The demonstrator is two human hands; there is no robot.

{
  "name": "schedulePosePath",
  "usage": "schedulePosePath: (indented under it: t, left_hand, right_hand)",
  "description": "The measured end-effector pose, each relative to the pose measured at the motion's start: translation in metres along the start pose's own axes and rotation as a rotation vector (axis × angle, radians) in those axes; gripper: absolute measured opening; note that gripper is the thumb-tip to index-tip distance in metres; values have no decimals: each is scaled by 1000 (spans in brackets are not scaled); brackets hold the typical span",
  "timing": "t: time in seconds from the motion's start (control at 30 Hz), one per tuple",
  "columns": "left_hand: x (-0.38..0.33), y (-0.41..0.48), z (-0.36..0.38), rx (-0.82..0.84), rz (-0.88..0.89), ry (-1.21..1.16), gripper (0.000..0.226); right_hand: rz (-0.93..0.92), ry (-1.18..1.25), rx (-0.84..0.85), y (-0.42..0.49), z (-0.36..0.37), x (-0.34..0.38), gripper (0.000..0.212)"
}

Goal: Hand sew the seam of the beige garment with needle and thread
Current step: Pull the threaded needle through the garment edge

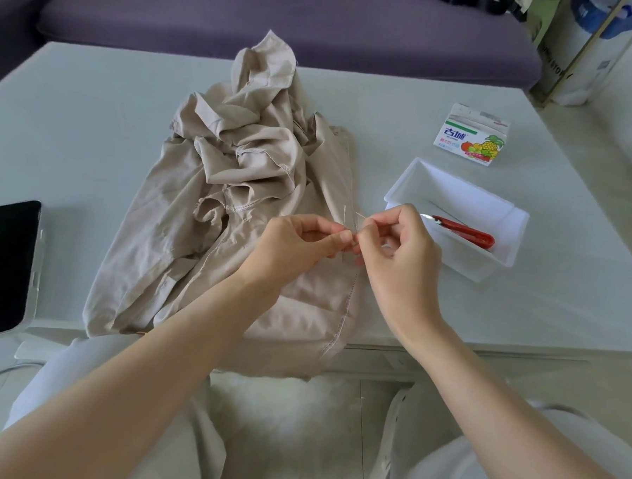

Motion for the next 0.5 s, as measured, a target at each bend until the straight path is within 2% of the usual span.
schedulePosePath:
  t: [0.5]
  left_hand:
    - [-3, 5, 0, -27, -12, -34, 6]
  right_hand:
    - [-120, -27, -32, 6, 8, 4, 8]
Point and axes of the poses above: each hand's wrist, its own y-axis towards the middle knuckle, its own z-axis out of the palm, x = y × z, the point moved 5 cm from there along y, towards the middle knuckle, and after that the axes turned 11 degrees about z, right-handed, at the moved point
